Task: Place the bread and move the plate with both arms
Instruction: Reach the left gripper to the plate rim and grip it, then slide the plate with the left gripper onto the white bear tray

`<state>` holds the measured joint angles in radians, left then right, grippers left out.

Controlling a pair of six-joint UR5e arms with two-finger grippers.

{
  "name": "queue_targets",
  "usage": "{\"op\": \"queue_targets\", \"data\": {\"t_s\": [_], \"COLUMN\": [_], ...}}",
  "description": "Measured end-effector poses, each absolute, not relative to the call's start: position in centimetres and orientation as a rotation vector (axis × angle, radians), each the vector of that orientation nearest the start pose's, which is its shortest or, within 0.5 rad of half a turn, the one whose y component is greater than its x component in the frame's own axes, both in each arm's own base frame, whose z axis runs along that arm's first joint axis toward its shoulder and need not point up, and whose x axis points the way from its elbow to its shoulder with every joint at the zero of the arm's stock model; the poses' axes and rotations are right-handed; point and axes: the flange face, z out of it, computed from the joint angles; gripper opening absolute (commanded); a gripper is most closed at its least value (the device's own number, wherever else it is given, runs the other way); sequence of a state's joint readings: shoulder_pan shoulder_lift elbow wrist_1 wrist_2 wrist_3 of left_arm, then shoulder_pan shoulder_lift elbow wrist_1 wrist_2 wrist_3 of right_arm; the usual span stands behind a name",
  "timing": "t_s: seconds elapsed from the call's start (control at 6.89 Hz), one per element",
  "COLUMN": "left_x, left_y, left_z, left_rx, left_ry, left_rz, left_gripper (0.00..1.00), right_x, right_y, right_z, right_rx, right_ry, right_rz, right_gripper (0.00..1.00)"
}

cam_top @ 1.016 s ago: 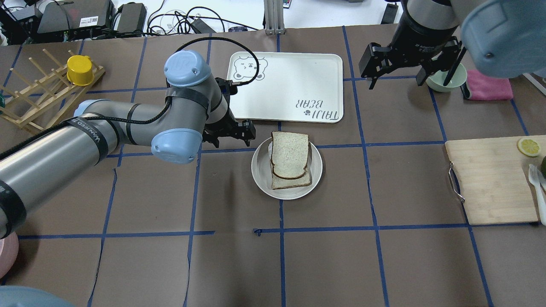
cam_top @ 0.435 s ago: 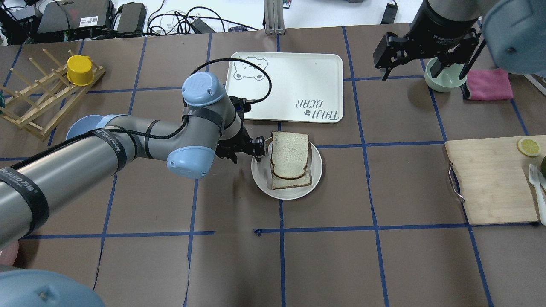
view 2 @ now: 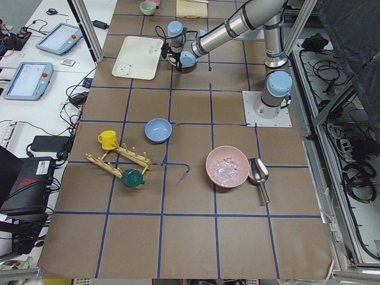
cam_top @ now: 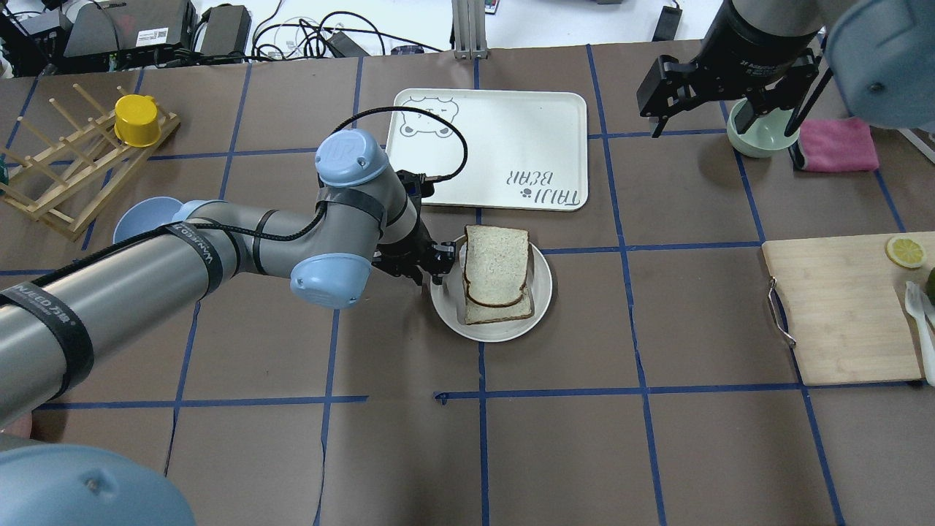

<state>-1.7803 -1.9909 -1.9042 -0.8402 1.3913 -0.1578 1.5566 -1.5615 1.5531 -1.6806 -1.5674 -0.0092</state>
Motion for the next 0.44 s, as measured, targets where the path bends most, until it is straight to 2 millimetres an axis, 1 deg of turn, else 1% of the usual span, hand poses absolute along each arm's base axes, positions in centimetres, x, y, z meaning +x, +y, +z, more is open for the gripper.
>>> {"op": "queue_targets", "data": {"t_s": [0.15, 0.29, 0.44], "left_x": [-26.3, -26.3, -26.4], "left_y": [-51.7, -52.2, -52.7], "left_z": [18.6, 19.5, 20.9], "left_rx": [0.076, 0.066, 0.042], "left_ry": [3.314, 3.32, 3.337], "left_rz": [0.074, 0.047, 0.014], "left_gripper": [0.0, 0.0, 0.0], "right_x": [12.7, 12.7, 12.7], "right_y": [-50.8, -50.8, -50.8], "right_z": [50.3, 50.2, 50.2], "right_rx": [0.007, 0.006, 0.006], "right_ry": [3.131, 3.128, 3.127], "right_rz": [-0.181, -0.179, -0.178], "right_gripper": [1.0, 1.0, 1.0]}}
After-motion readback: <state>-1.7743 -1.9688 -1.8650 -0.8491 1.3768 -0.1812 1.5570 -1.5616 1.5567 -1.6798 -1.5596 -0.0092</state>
